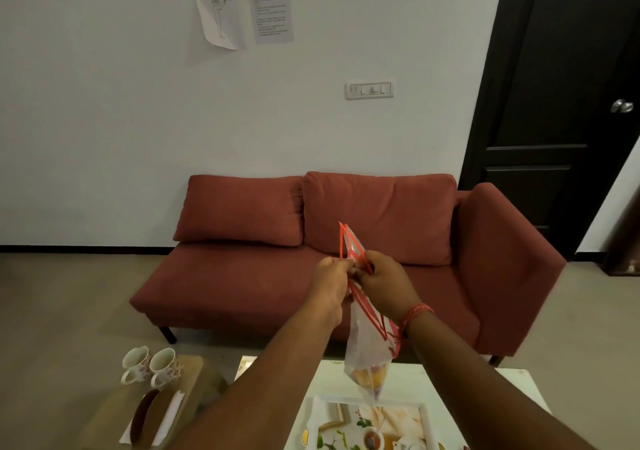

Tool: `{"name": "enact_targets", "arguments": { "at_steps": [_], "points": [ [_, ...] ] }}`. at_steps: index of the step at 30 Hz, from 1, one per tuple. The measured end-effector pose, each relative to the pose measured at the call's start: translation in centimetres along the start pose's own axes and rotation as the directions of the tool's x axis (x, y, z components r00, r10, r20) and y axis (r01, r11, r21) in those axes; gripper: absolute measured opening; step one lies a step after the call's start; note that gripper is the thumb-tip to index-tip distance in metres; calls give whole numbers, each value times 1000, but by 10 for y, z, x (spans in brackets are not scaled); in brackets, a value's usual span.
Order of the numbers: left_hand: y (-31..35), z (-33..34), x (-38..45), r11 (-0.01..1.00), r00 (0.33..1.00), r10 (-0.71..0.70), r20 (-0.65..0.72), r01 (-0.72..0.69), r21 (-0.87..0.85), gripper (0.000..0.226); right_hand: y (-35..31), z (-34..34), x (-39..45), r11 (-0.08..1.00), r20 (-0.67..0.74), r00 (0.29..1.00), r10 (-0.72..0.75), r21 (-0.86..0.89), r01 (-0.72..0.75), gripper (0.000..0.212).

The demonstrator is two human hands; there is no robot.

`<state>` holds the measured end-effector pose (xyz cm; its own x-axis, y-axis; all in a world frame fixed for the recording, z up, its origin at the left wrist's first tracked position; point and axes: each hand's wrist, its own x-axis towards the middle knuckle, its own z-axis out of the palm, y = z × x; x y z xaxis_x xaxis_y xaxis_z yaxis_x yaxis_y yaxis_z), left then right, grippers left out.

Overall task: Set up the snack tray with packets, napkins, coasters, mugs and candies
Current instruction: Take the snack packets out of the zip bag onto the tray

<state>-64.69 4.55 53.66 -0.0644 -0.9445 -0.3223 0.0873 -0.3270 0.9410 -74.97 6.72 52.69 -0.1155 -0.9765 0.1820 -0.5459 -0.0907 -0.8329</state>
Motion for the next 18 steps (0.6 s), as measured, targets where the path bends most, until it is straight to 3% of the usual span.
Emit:
{"name": "enact_targets", "arguments": {
  "at_steps": [4,8,12,16,18],
  "points": [
    [-2,-4,9,999,993,36,-112,-35,12,12,3,-8,1,999,-108,994,18,-25,-21,18],
    [-5,-21,27,982,959,152,-238,-119,149,13,13,-22,-1,997,-237,969,71,-12,-76,30],
    [3,-42,29,922,878,339,-337,-240,303,10,29,-34,-2,986,-357,920,164,44,-158,19],
    [-1,-44,26,864,862,430,-269,-306,400,15,30,-32,-5,980,-310,931,191,3,-200,16],
    [-5,-37,22,840,878,442,-186,-332,430,14,22,-29,-10,979,-237,962,137,-115,-168,22]
  ]
}}
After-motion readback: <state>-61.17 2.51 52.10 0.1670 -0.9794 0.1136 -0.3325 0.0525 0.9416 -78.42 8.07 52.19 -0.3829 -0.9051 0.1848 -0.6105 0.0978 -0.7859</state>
